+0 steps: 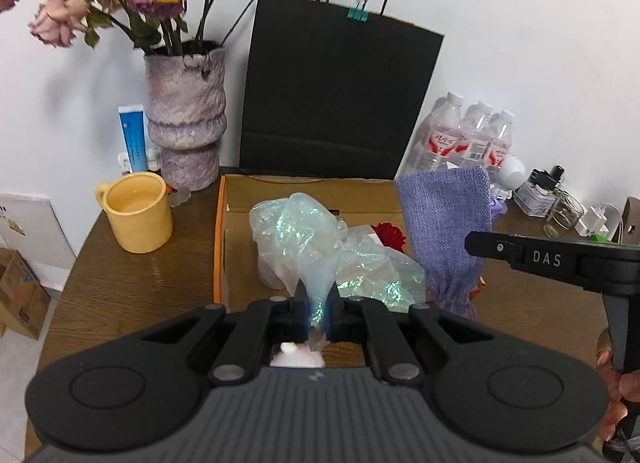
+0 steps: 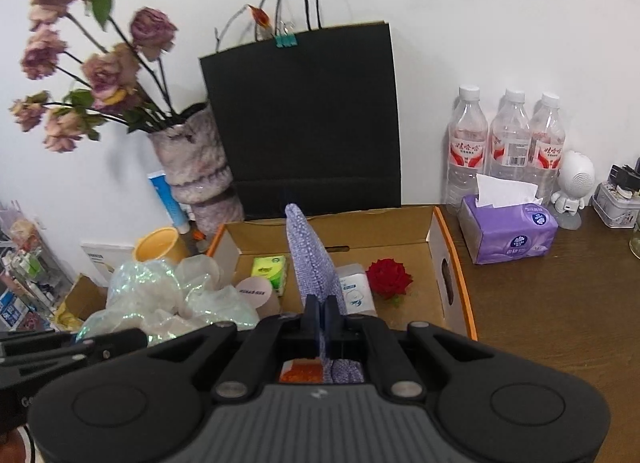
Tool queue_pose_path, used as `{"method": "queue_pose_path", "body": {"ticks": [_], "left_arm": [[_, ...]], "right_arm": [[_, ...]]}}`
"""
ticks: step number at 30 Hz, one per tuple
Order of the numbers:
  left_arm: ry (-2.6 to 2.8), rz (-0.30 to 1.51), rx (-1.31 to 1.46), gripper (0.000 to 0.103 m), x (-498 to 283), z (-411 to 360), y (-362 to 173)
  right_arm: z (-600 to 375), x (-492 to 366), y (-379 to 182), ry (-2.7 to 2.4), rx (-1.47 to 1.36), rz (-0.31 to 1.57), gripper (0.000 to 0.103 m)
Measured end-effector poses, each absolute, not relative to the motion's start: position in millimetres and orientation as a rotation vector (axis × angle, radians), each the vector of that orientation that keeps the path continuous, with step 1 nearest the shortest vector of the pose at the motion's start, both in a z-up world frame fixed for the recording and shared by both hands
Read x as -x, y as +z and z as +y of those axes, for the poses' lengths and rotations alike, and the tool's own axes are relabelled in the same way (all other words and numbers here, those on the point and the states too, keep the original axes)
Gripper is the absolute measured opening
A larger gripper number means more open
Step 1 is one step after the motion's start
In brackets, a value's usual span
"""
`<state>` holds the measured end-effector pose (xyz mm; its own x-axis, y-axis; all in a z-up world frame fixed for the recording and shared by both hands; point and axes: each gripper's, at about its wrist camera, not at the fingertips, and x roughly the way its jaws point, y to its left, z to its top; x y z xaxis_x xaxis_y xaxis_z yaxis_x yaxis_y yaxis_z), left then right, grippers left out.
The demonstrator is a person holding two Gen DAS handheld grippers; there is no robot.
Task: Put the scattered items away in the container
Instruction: 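Lift and carry iridescent bag and purple pouch over the cardboard box, then lower bag and pouch into box and open both tools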
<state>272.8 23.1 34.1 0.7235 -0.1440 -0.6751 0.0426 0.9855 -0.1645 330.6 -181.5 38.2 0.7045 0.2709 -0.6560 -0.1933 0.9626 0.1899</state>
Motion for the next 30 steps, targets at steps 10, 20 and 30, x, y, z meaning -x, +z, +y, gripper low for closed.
{"method": "queue_pose_path", "body": {"ticks": [10, 20, 30], "left_arm": [[-0.061, 0.819, 0.14, 0.008, -338.9, 14.0, 6.4], [-0.037, 0.923, 0.155, 0.008, -383.3, 9.7, -41.9], [-0.025, 0.989, 0.142, 0.008, -409.4, 4.0, -76.9]], "right_arm": [[-177.0, -397.7, 11.6, 0.199, -0.062, 0.812, 0.001], [-183.4, -440.0, -42.6, 0.155, -0.044, 0.89, 0.001], [-190.7, -460.1, -75.8, 0.144, -0.037, 0.936, 0.001]]}}
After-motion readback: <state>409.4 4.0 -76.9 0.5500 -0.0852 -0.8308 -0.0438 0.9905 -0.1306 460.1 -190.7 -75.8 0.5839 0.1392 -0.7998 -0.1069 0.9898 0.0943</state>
